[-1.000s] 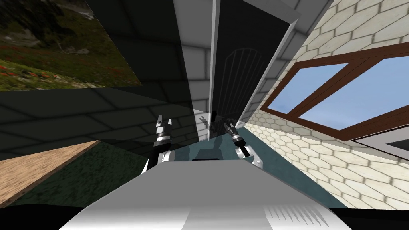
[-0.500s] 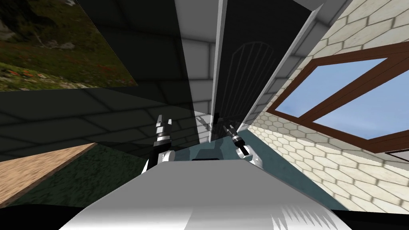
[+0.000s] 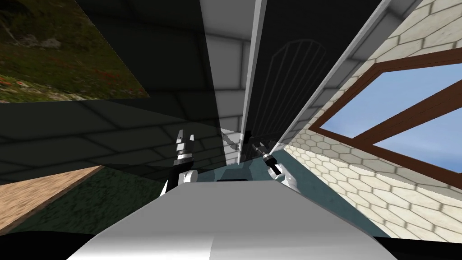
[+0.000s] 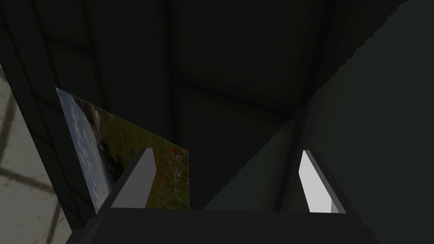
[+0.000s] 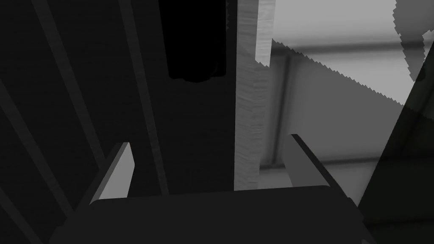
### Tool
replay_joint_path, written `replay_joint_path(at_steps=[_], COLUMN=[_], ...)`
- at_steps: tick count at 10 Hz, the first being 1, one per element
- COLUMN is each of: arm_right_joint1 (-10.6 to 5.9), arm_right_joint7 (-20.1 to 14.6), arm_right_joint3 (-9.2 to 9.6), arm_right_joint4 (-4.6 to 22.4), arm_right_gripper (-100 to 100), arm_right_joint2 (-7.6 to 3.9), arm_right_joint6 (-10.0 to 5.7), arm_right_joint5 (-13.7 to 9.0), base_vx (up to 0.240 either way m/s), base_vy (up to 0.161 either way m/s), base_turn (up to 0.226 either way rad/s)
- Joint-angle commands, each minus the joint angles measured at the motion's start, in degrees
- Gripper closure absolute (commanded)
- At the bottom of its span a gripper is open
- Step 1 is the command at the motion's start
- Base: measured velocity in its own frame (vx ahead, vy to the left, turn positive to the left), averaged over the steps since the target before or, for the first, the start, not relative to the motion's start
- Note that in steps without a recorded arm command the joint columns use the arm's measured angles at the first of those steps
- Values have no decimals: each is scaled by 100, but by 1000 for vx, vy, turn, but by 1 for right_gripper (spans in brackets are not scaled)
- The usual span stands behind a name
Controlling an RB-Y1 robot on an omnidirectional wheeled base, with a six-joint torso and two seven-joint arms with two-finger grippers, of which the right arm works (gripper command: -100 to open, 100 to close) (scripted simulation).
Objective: Pull the door open
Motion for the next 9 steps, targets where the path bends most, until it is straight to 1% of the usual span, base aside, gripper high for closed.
replay_joint_path(at_steps=[1,2,3,4,5,6,8,9], arm_right_joint1=[0,-90,-203,-271,-420,-496,-644,-772], arm_right_joint7=[0,108,232,306,469,553,715,855], arm_right_joint3=[0,-107,-252,-340,-531,-629,-820,-984], arm_right_joint4=[0,89,196,260,400,472,612,732], arm_right_gripper=[-100,-100,-100,-100,-100,-100,-100,-100], arm_right_joint2=[0,77,185,250,392,465,607,730], arm_right_joint6=[0,69,152,202,311,367,476,570], arm_right_joint5=[0,-1,-14,-21,-37,-45,-61,-74], base_vx=[63,32,46,45,63,59,42,48], base_vy=[-2,-14,-40,-62,-71,-86,-69,-68], base_turn=[11,202,377,239,305,290,210,309])
